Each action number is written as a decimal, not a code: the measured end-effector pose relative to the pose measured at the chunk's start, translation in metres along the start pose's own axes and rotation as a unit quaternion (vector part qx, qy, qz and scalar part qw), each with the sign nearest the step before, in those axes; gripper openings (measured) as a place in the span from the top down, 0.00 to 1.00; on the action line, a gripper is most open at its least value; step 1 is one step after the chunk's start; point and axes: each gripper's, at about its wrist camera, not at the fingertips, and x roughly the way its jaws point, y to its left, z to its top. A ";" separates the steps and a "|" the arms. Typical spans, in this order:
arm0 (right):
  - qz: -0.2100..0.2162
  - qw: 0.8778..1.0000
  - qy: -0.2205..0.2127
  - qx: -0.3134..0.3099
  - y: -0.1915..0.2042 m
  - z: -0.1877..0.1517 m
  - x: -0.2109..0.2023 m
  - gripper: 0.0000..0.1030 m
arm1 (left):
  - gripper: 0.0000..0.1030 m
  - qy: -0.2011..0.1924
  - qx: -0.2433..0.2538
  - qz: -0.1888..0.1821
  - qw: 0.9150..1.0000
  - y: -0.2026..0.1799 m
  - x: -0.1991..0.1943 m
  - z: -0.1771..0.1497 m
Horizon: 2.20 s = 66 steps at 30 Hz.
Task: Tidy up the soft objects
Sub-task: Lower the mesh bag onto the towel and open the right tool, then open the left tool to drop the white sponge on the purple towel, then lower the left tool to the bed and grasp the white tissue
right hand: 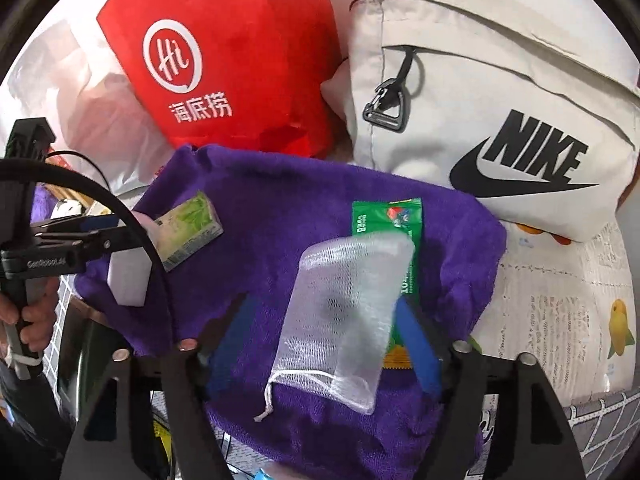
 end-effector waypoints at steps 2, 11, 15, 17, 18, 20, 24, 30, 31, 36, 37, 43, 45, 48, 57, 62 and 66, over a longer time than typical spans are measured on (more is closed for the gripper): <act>-0.006 1.000 -0.003 0.002 0.001 0.001 -0.001 0.26 | 0.21 -0.001 0.005 0.011 1.000 -0.002 -0.003 0.000; -0.021 0.998 -0.052 -0.019 0.005 0.003 -0.022 0.20 | 0.21 -0.023 0.036 0.089 0.995 -0.011 -0.026 0.002; -0.026 0.997 -0.074 0.002 0.005 0.001 -0.035 0.20 | 0.21 -0.068 0.047 0.069 0.994 -0.013 -0.050 0.002; -0.022 0.996 -0.091 0.012 0.006 -0.002 -0.045 0.20 | 0.21 -0.094 0.059 0.073 0.991 -0.019 -0.060 0.000; -0.015 0.995 -0.102 0.019 0.007 -0.006 -0.051 0.20 | 0.21 -0.096 0.061 0.075 0.991 -0.021 -0.063 0.000; 0.008 0.995 -0.100 0.021 0.009 -0.011 -0.060 0.20 | 0.21 -0.090 0.060 0.067 0.992 -0.024 -0.066 0.000; 0.011 0.996 -0.076 0.035 0.018 -0.023 -0.073 0.20 | 0.23 -0.082 0.055 0.067 0.993 -0.031 -0.076 -0.003; 0.001 0.998 -0.041 0.037 0.030 -0.051 -0.095 0.20 | 0.21 -0.100 0.062 0.037 0.992 -0.047 -0.110 -0.022; 0.001 0.998 -0.042 0.040 0.032 -0.057 -0.103 0.20 | 0.21 -0.095 0.062 0.033 0.993 -0.051 -0.117 -0.026; 0.007 0.998 -0.056 0.031 0.051 -0.082 -0.131 0.20 | 0.21 -0.087 0.073 0.006 0.994 -0.061 -0.147 -0.052; 0.007 0.998 -0.055 0.028 0.055 -0.088 -0.135 0.20 | 0.21 -0.088 0.073 0.005 0.993 -0.062 -0.154 -0.062; 0.026 0.998 -0.054 0.027 0.075 -0.126 -0.151 0.20 | 0.21 -0.058 0.080 0.012 0.995 -0.064 -0.162 -0.121; 0.030 0.997 -0.055 0.036 0.076 -0.137 -0.155 0.20 | 0.21 -0.048 0.082 0.007 0.995 -0.064 -0.161 -0.142; 0.026 0.997 -0.057 0.046 0.075 -0.155 -0.165 0.20 | 0.21 -0.030 0.090 0.002 0.996 -0.067 -0.157 -0.179; 0.003 0.993 -0.075 0.091 0.051 -0.200 -0.201 0.20 | 0.23 0.021 0.118 -0.016 0.993 -0.098 -0.124 -0.262; -0.009 0.993 -0.078 0.088 0.044 -0.223 -0.215 0.20 | 0.28 0.028 0.135 0.002 0.990 -0.114 -0.100 -0.286; -0.008 0.995 -0.074 0.072 0.045 -0.235 -0.215 0.20 | 0.46 0.032 0.154 0.013 0.987 -0.123 -0.088 -0.295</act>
